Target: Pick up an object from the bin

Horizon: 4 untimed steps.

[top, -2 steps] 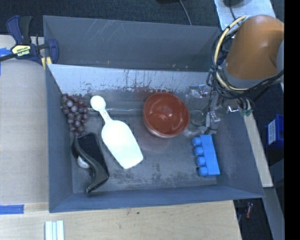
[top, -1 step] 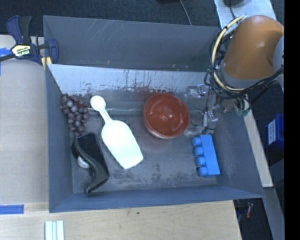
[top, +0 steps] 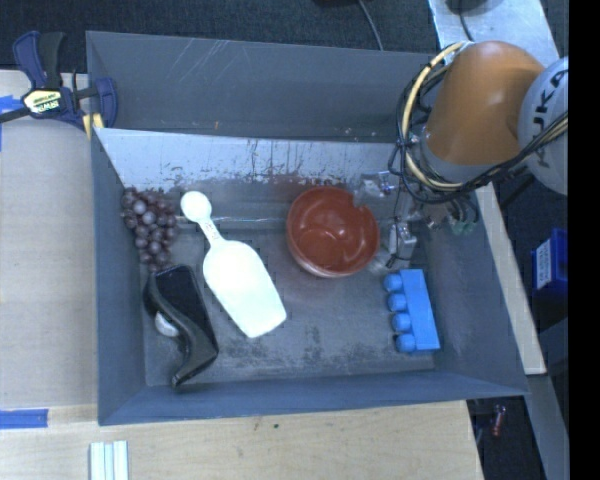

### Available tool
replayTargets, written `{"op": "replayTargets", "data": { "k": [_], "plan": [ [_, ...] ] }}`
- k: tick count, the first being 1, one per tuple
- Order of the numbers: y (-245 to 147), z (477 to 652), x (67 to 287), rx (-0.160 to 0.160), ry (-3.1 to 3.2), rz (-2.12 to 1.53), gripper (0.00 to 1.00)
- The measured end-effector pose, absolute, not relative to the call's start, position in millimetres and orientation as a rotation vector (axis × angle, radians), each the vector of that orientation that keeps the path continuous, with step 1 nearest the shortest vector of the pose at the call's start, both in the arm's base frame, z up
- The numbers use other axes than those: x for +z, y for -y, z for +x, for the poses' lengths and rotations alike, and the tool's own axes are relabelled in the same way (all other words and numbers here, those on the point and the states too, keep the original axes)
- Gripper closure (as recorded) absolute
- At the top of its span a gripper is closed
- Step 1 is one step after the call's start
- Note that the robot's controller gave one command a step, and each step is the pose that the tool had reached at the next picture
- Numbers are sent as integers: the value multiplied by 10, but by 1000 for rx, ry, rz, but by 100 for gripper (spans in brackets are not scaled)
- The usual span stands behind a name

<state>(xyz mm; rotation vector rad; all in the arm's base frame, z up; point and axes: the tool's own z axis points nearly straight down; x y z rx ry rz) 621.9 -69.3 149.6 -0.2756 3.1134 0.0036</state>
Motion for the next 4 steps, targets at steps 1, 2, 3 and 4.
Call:
{"op": "replayTargets", "data": {
  "k": [1,2,3,4],
  "plan": [
    [362,6133,1207,4,-3115,-272,0],
    [381,6150,1186,2,-3110,-299,0],
    [143,6304,1610,-4,-3029,-729,0],
    [451,6207,1957,-4,-3086,-453,0]
  ]
}}
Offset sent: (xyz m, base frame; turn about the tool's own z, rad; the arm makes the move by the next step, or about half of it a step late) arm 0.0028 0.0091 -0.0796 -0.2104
